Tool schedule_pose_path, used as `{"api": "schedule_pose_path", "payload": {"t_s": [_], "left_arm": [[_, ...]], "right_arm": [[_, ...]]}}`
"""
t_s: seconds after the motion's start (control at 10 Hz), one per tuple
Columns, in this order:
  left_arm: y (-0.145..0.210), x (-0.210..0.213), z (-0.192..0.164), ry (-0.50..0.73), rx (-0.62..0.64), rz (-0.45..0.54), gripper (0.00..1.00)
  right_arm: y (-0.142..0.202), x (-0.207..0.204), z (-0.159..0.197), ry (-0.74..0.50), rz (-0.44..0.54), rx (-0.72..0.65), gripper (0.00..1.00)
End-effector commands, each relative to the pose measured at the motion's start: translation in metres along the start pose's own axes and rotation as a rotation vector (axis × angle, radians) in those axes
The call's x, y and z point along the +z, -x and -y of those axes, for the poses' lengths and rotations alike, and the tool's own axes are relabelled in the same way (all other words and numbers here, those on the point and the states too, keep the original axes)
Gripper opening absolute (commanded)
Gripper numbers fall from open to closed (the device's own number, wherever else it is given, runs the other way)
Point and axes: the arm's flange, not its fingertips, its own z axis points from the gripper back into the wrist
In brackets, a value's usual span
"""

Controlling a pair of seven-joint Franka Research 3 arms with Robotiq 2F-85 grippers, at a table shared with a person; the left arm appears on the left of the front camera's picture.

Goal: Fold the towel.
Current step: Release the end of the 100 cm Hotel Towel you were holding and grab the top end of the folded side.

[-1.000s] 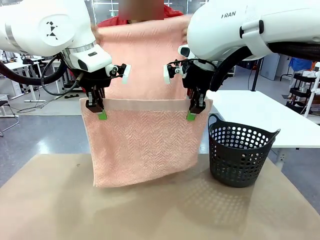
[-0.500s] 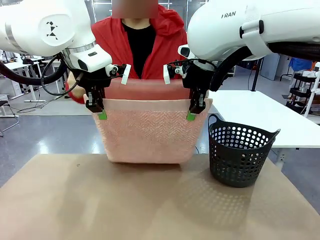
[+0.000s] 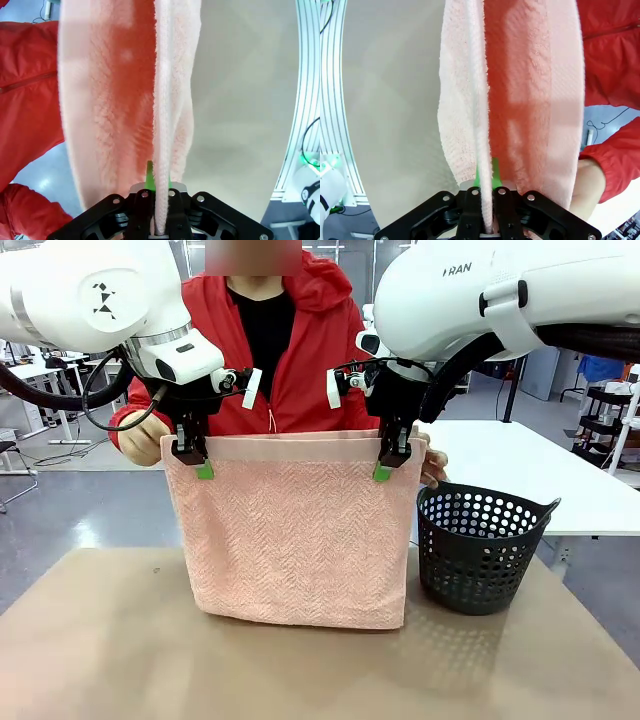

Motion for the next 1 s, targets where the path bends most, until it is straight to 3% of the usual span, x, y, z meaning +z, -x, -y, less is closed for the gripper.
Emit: {"api": "schedule_pose_path", "payload": {"t_s": [0.0, 0.9], "left_arm": [[0.0011, 0.0001, -0.0007, -0.002, 0.000, -0.003, 0.00], [0.0011, 0.0001, -0.0007, -0.002, 0.000, -0.003, 0.00]], "right_arm": [[0.0006, 0.0005, 0.0010, 0.006, 0.002, 0.004, 0.00], [-0.0001, 0.0000, -0.0001, 0.000, 0.000, 0.000, 0.03]]}}
